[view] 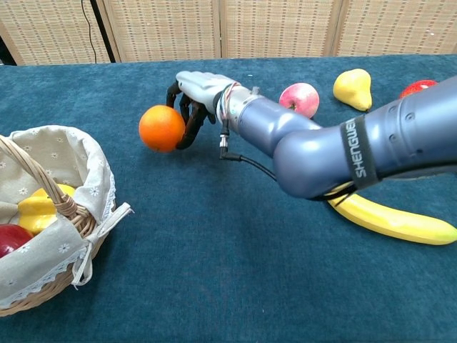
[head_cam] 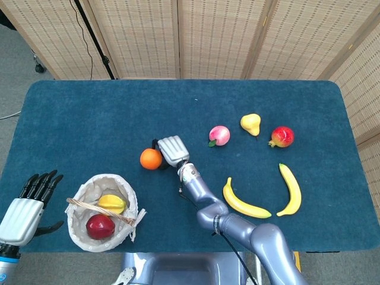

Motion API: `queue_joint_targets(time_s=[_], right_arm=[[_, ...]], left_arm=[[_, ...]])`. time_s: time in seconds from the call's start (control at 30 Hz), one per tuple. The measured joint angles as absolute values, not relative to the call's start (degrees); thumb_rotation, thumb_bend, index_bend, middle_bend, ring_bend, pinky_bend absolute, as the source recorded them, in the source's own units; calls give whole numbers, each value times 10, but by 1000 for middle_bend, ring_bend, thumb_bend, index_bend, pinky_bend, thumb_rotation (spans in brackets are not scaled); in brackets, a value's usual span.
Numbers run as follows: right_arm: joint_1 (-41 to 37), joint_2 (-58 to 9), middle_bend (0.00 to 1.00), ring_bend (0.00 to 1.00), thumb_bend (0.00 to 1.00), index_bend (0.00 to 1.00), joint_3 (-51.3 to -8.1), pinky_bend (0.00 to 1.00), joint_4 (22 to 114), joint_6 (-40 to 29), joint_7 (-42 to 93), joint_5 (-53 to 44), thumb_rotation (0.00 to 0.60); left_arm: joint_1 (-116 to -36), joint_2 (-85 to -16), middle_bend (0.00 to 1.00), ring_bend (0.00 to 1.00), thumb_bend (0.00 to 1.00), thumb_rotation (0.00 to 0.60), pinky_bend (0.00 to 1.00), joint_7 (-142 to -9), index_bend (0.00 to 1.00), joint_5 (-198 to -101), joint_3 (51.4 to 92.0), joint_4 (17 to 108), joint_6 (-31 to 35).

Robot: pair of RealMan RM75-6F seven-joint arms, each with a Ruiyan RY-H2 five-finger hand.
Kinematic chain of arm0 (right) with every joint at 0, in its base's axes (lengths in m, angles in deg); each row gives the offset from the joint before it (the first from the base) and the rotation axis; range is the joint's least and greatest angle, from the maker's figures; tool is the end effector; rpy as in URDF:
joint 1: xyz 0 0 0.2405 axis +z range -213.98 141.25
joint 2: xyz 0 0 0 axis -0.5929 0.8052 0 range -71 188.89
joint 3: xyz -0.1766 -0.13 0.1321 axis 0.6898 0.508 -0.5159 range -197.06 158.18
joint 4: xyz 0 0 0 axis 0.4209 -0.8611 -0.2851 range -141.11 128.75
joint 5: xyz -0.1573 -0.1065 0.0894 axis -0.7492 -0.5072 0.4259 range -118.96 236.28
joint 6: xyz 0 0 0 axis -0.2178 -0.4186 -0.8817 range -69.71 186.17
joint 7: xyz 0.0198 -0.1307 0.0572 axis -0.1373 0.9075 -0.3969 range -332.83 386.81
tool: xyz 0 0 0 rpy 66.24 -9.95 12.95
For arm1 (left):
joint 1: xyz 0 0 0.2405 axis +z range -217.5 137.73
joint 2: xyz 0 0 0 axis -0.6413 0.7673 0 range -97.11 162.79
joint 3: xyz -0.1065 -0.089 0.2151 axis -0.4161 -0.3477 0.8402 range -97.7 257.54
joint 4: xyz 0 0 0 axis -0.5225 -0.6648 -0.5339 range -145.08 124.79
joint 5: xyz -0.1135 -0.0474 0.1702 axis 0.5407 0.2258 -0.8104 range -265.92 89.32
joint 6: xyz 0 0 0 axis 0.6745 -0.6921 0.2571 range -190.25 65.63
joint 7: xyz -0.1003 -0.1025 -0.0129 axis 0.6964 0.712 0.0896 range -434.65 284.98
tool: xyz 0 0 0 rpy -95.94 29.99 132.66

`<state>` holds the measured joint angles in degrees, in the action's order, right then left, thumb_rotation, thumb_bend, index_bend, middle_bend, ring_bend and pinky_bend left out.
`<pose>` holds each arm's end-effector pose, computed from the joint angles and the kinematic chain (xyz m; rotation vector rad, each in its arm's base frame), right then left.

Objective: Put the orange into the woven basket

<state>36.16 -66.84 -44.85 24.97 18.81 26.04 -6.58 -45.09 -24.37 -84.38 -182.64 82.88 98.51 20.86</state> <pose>0.0069 -0.4186 -0.1503 1.8940 -1.0677 1.1352 -0.2510 0.1549 0.1503 -1.5928 -0.9227 -0.9101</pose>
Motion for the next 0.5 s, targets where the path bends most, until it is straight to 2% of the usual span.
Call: queue_joint_targets(time_s=[0.1, 0.13, 0.23, 0.33, 0.5], right_arm=[[368, -689, 540, 539, 240, 643, -443, 534, 219, 192, 233, -75, 600], [370, -692, 498, 499, 227, 600, -441, 469, 214, 195, 223, -78, 600], [374, -696, 398, 397, 123, 475, -433, 331, 202, 202, 188, -91, 600], [375, -697, 353, 352, 18, 399, -427, 276, 194, 206, 169, -102, 600], [373, -694, 299, 289, 0, 346, -425, 208, 192, 188, 158, -109, 600]], left_arm=[[-450, -241, 0, 0, 18, 600, 0, -835, 0, -1823, 827, 983, 211], [-451, -241, 0, 0, 18, 600, 0, -833, 0, -1823, 827, 983, 210], [-452, -240, 0, 0, 18, 600, 0, -832, 0, -1824, 828, 982, 207], [-452, -241, 0, 0, 18, 600, 0, -834, 0, -1824, 828, 983, 207], [-451, -241, 0, 0, 18, 600, 0, -835, 0, -1825, 828, 983, 208]])
